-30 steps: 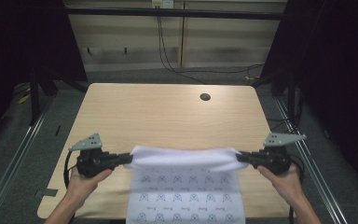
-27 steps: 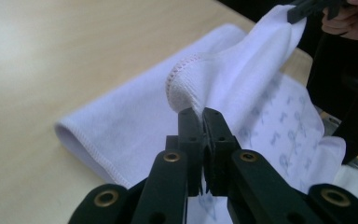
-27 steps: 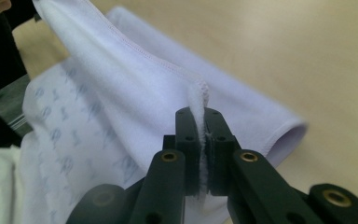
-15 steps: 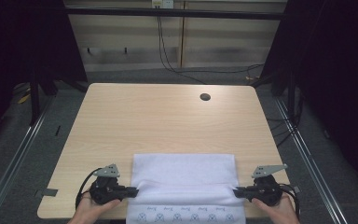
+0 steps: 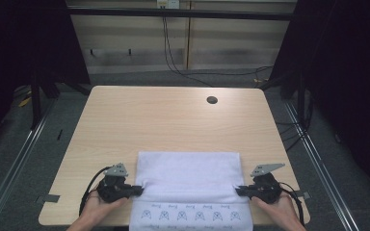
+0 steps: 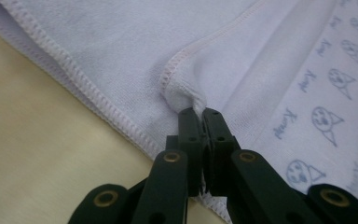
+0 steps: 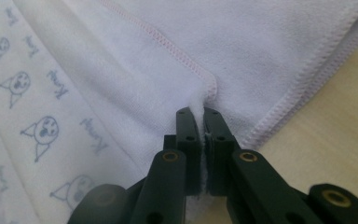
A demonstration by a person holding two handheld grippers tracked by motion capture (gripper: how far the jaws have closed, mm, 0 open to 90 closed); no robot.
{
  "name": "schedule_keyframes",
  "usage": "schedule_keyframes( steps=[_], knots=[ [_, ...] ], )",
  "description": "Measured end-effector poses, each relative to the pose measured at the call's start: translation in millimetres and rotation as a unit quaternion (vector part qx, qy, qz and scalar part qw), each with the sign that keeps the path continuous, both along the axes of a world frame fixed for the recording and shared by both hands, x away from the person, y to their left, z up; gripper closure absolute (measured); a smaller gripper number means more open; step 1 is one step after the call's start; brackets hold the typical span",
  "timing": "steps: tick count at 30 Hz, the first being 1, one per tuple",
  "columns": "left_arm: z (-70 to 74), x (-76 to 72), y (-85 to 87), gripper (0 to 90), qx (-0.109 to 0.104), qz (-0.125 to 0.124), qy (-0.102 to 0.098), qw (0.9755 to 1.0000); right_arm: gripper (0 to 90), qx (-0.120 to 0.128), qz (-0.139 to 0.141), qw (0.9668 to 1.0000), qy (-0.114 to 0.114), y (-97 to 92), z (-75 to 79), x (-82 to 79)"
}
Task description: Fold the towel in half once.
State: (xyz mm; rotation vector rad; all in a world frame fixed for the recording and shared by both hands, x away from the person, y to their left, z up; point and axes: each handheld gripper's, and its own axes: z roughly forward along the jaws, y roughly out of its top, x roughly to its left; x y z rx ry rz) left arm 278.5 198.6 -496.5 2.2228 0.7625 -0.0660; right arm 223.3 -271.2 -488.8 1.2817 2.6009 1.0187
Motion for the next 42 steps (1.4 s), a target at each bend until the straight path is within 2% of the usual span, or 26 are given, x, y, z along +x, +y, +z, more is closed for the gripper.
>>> schedule_keyframes(
  steps=[1,3,4,5,7,9,11,13,16,19,21,22,24,26,31,33,34,36,37,40,41,42],
  knots=[
    [-0.1,6.9,-0.7,87.9,0.001,0.004,-0.003,1.0000,86.6,-0.009,-0.002,1.0000,0.001,1.8,1.3,4.8],
    [-2.1,30.4,-1.6,87.9,-0.007,0.021,0.002,0.9997,86.6,-0.010,-0.005,0.9999,0.006,2.7,1.4,15.9],
    [-2.3,39.0,-1.8,87.9,-0.005,0.024,0.002,0.9997,86.6,-0.011,-0.010,0.9999,0.003,2.4,0.9,26.7],
    [-2.5,47.1,-2.5,87.9,-0.005,0.027,0.000,0.9996,86.6,-0.011,-0.017,0.9998,0.008,2.5,1.3,33.8],
    [-2.0,59.3,-4.9,87.9,0.003,0.035,-0.010,0.9993,86.7,-0.013,-0.021,0.9997,0.004,2.1,0.7,46.2],
    [-2.1,72.0,-8.9,87.9,0.014,0.047,-0.032,0.9983,86.6,-0.013,-0.032,0.9994,0.000,2.4,-0.4,65.5],
    [-1.7,86.4,-11.4,87.9,0.024,0.057,-0.042,0.9972,86.6,-0.027,-0.031,0.9990,-0.020,4.8,-1.1,82.8],
    [-2.5,101.0,-12.9,87.9,0.023,0.079,-0.041,0.9957,86.6,-0.023,-0.039,0.9988,-0.020,5.7,-2.2,98.2],
    [-3.0,121.9,-14.2,87.9,0.029,0.091,-0.049,0.9942,86.6,-0.029,-0.044,0.9982,-0.027,8.3,-2.8,120.2],
    [-6.3,141.0,-14.7,87.9,0.016,0.109,-0.055,0.9924,86.7,-0.029,-0.052,0.9978,-0.030,9.2,-4.1,144.2],
    [-6.1,152.4,-16.3,87.9,0.021,0.123,-0.056,0.9906,86.6,-0.016,-0.069,0.9969,-0.034,7.2,-6.8,158.1],
    [-6.1,154.3,-17.1,87.9,0.021,0.126,-0.054,0.9903,86.5,-0.005,-0.075,0.9965,-0.035,5.3,-8.3,166.6],
    [-5.9,161.4,-19.1,87.9,0.027,0.132,-0.057,0.9893,86.5,-0.006,-0.080,0.9960,-0.039,4.8,-9.0,176.2],
    [-6.8,169.0,-19.5,87.9,0.021,0.139,-0.055,0.9885,86.5,-0.011,-0.086,0.9952,-0.046,5.1,-9.4,184.7],
    [-10.2,181.0,-20.4,87.8,0.007,0.160,-0.060,0.9853,86.4,0.008,-0.112,0.9921,-0.056,0.6,-14.1,201.7],
    [-10.7,186.1,-20.0,87.8,0.008,0.162,-0.059,0.9849,86.4,0.010,-0.121,0.9907,-0.061,0.1,-15.1,206.9],
    [-11.3,187.6,-20.8,87.8,0.004,0.167,-0.060,0.9840,86.3,0.005,-0.126,0.9902,-0.060,1.2,-14.6,209.4],
    [-10.8,190.4,-21.5,87.7,0.007,0.164,-0.060,0.9847,86.3,-0.019,-0.124,0.9894,-0.074,3.9,-13.1,212.6],
    [-9.8,192.0,-21.0,87.7,0.009,0.159,-0.055,0.9858,86.3,-0.027,-0.126,0.9889,-0.074,5.3,-12.3,213.6],
    [-9.0,192.1,-20.5,87.7,0.005,0.162,-0.053,0.9853,86.3,-0.039,-0.131,0.9872,-0.081,8.1,-11.8,215.8],
    [-8.4,190.2,-20.6,87.7,-0.005,0.167,-0.054,0.9845,86.3,-0.036,-0.134,0.9873,-0.077,8.0,-11.4,216.3],
    [-7.2,188.3,-20.1,87.8,-0.010,0.163,-0.057,0.9849,86.4,-0.039,-0.132,0.9873,-0.080,7.6,-10.4,216.5]
  ],
)
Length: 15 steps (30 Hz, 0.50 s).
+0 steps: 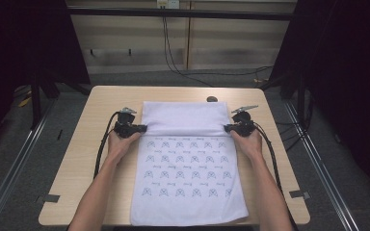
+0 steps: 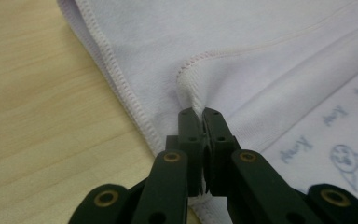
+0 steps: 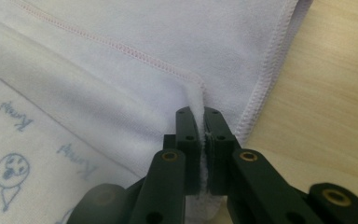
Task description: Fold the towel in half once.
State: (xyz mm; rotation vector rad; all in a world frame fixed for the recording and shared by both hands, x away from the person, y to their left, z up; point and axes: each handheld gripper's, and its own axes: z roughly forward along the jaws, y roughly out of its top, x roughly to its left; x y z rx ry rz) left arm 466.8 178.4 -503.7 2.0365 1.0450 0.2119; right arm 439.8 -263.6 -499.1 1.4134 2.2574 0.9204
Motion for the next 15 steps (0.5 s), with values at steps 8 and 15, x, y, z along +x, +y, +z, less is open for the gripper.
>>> schedule_keyframes(
  steps=[8,15],
  knots=[
    [65.7,-30.6,20.8,87.6,-0.056,-0.039,-0.066,0.9955,86.5,0.119,0.023,0.9899,-0.074,-25.8,56.9,-17.9],
    [113.5,-80.9,30.1,87.5,-0.097,-0.061,-0.110,0.9873,86.5,0.150,0.060,0.9761,-0.145,-27.0,109.5,-69.5]
  ],
)
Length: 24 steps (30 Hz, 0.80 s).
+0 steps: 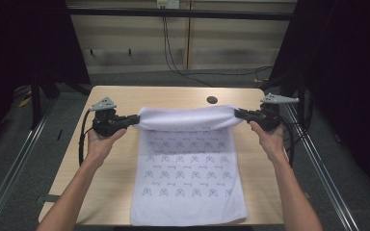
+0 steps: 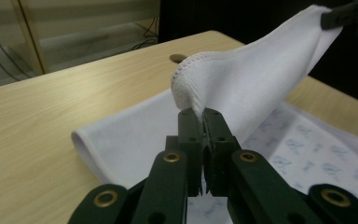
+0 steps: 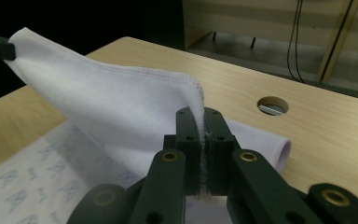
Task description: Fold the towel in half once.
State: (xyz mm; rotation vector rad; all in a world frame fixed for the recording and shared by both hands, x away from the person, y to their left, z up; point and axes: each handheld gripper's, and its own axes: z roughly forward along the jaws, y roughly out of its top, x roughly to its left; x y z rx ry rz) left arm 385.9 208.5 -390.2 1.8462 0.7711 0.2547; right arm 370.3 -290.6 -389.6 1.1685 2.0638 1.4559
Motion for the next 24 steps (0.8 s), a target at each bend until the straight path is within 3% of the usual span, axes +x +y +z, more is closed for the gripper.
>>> schedule_keyframes(
  steps=[2,5,6,9,11,14,15,17,20,22,24],
  knots=[
    [6.3,-13.3,6.4,87.6,-0.018,-0.003,-0.002,0.9998,86.5,-0.006,0.008,0.9999,-0.004,1.0,4.3,-14.7],
    [19.0,-31.1,14.4,87.5,-0.028,-0.014,-0.014,0.9994,86.4,-0.008,0.026,0.9996,-0.011,0.6,10.7,-39.0],
    [24.8,-37.9,16.5,87.5,-0.042,-0.025,-0.013,0.9987,86.5,-0.010,0.035,0.9992,-0.017,0.2,13.7,-46.4],
    [35.6,-53.6,15.4,87.5,-0.020,-0.032,-0.024,0.9990,86.5,0.002,0.046,0.9985,-0.031,-0.8,24.8,-67.1],
    [33.3,-64.9,17.1,87.5,-0.036,-0.042,-0.018,0.9983,86.5,-0.004,0.052,0.9978,-0.042,0.6,29.2,-81.1],
    [20.7,-85.0,17.8,87.4,-0.037,-0.057,-0.008,0.9976,86.5,-0.024,0.052,0.9977,-0.038,-0.4,25.1,-98.6],
    [16.3,-91.8,16.7,87.3,-0.024,-0.058,-0.010,0.9980,86.5,-0.025,0.054,0.9977,-0.034,-2.0,22.9,-104.3],
    [3.9,-105.0,15.7,87.3,-0.028,-0.065,-0.017,0.9974,86.5,-0.026,0.062,0.9976,-0.019,-4.8,16.0,-114.5],
    [-25.8,-116.3,11.3,87.0,-0.014,-0.081,0.024,0.9964,86.3,-0.053,0.068,0.9962,0.010,-4.6,-5.1,-126.4],
    [-44.3,-120.6,9.3,86.7,0.013,-0.085,0.035,0.9957,86.0,-0.047,0.075,0.9956,0.031,-5.6,-20.4,-132.1],
    [-55.0,-119.9,9.6,86.8,0.016,-0.079,0.056,0.9951,85.4,-0.057,0.088,0.9926,0.062,-3.3,-39.9,-138.6]
  ],
)
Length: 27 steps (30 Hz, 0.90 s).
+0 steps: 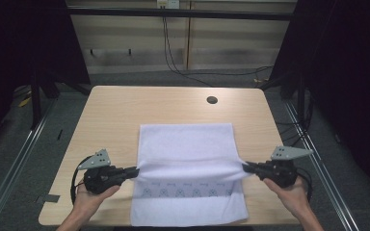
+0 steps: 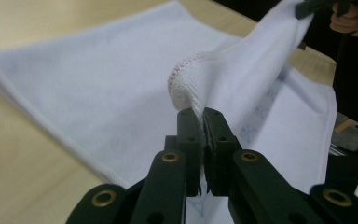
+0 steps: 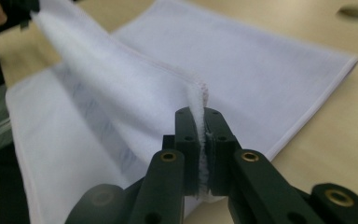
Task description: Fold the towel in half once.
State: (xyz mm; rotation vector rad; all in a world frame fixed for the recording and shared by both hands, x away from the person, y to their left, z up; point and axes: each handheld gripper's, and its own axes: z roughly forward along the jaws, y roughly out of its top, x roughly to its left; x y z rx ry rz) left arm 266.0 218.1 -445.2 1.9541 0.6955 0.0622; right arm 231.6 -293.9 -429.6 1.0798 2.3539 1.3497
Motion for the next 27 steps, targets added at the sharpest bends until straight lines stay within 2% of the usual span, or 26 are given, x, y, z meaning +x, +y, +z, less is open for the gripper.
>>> schedule_keyframes(
  steps=[1,2,4,6,10,11,13,15,19,24,25,27],
  knots=[
    [-4.7,0.0,0.2,86.9,0.005,-0.009,0.009,0.9999,85.3,-0.005,0.006,0.9999,0.007,0.7,-5.6,-2.0],
    [-7.0,-0.5,0.2,86.9,0.013,-0.017,0.010,0.9997,85.3,-0.009,0.009,0.9997,0.022,1.3,-13.5,-5.6],
    [-14.6,-4.6,-0.8,86.9,0.024,-0.020,0.019,0.9993,84.8,-0.009,0.015,0.9993,0.033,0.7,-21.9,-11.1],
    [-20.6,-9.1,-0.7,86.8,0.024,-0.029,0.023,0.9990,83.6,-0.011,0.022,0.9990,0.037,-1.0,-27.4,-18.7],
    [-25.2,-19.6,0.8,86.6,0.034,-0.043,0.027,0.9981,79.8,0.008,0.029,0.9985,0.046,-3.0,-32.6,-29.8],
    [-26.1,-21.6,1.3,86.6,0.039,-0.044,0.025,0.9979,79.7,0.003,0.030,0.9984,0.049,-1.8,-35.1,-34.3],
    [-31.1,-24.2,2.9,86.3,0.045,-0.046,0.041,0.9971,78.3,-0.012,0.037,0.9977,0.056,-0.1,-39.3,-41.5],
    [-35.9,-24.1,1.1,84.5,0.062,-0.055,0.050,0.9953,76.3,-0.017,0.042,0.9971,0.062,0.4,-42.0,-44.7],
    [-42.3,-24.5,-2.1,82.1,0.081,-0.071,0.065,0.9920,70.8,-0.018,0.057,0.9954,0.075,1.2,-44.5,-47.2],
    [-41.1,-30.6,0.8,83.8,0.081,-0.082,0.064,0.9913,69.3,-0.022,0.085,0.9927,0.083,2.3,-45.8,-55.1],
    [-40.5,-32.5,1.3,83.8,0.083,-0.088,0.059,0.9909,68.9,-0.022,0.087,0.9924,0.083,2.5,-45.5,-56.4],
    [-40.0,-36.4,2.7,82.2,0.087,-0.101,0.062,0.9891,68.0,-0.029,0.091,0.9923,0.079,1.9,-43.9,-61.0]
  ],
)
